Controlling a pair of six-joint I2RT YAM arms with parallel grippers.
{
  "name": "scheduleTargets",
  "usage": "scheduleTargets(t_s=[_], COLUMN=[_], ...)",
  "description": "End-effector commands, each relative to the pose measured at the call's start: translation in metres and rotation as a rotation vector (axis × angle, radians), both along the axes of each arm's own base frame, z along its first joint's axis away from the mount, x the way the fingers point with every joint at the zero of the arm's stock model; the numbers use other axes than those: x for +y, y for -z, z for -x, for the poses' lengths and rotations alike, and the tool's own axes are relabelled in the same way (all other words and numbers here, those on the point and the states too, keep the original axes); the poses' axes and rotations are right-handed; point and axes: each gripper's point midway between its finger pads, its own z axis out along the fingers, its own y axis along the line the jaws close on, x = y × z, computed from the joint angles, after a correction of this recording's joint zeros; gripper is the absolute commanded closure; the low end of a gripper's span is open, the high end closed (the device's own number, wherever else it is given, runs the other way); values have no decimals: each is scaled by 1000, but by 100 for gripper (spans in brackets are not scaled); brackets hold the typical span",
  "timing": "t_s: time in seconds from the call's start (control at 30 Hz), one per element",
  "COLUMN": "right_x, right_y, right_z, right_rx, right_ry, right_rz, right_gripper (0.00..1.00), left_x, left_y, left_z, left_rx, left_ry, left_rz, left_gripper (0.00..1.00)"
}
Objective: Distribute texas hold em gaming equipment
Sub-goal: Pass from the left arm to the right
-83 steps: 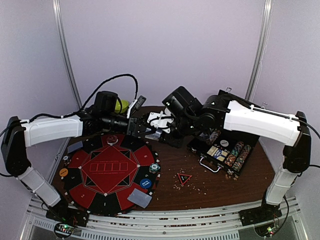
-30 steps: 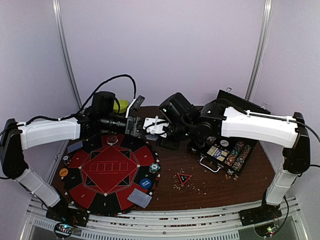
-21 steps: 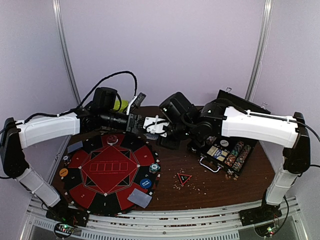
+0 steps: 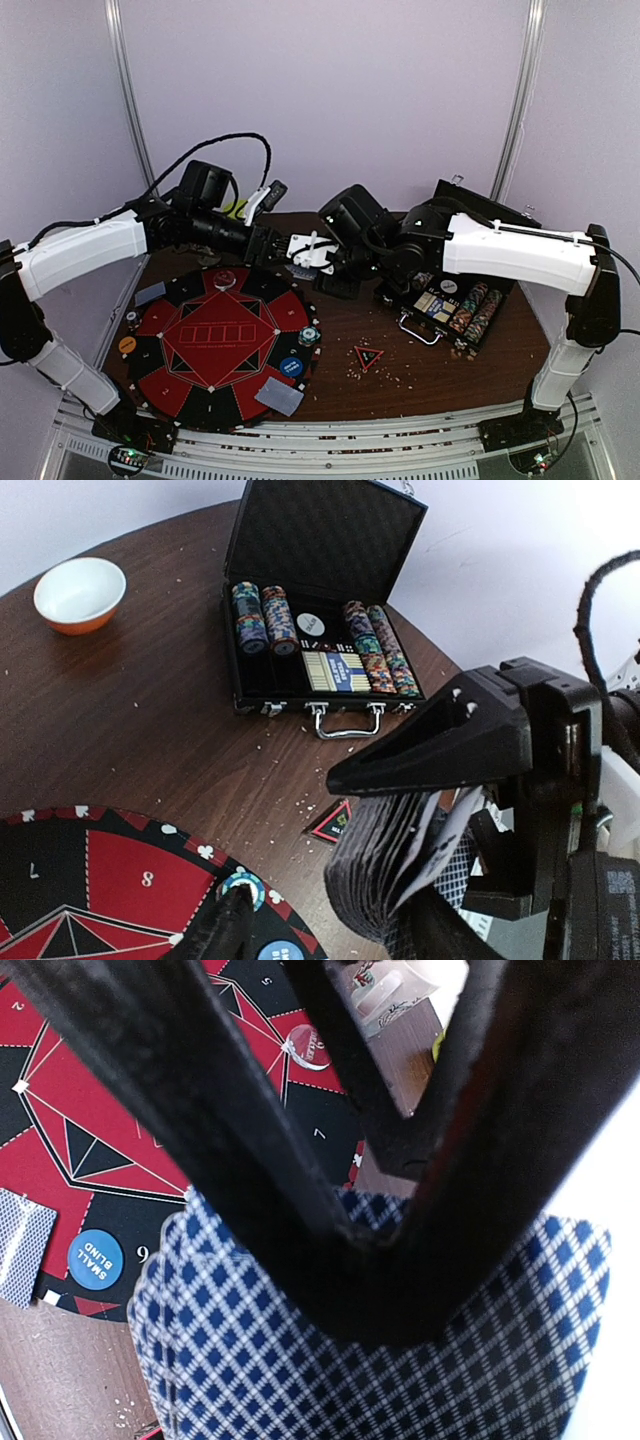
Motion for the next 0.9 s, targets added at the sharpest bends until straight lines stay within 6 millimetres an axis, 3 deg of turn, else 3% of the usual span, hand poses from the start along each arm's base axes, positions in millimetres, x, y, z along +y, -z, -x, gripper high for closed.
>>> scheduleTargets(t_s=[0.0, 0.1, 0.37, 0.57, 0.63, 0.77, 0.87], right_x=[-4, -4, -4, -5, -4, -4, -4], right_y=[-6, -5, -4, -4, -4, -5, -5], right_z=[-1, -1, -1, -1, -1, -1, -1], right_rx=[-8, -8, -7, -7, -8, -9, -9], right_ry=[10, 11, 10, 12, 10, 10, 9], right_rz=[-6, -4, -1, -1, -1, -3, 0], right_gripper=[44, 45, 48, 48, 48, 48, 49], left_x=[-2, -2, -4, -4, -4, 0, -1], left_y=[-30, -38, -41, -47, -48, -40, -33], left_z=[5, 6, 14, 19, 20, 13, 5], left_rx=[-71, -85, -63, -68, -67, -65, -47], left_ry=[37, 44, 76, 98, 100, 61, 35], left_rz=[48, 69, 87, 107, 109, 68, 34], left_gripper=[39, 41, 75, 93, 94, 75, 73])
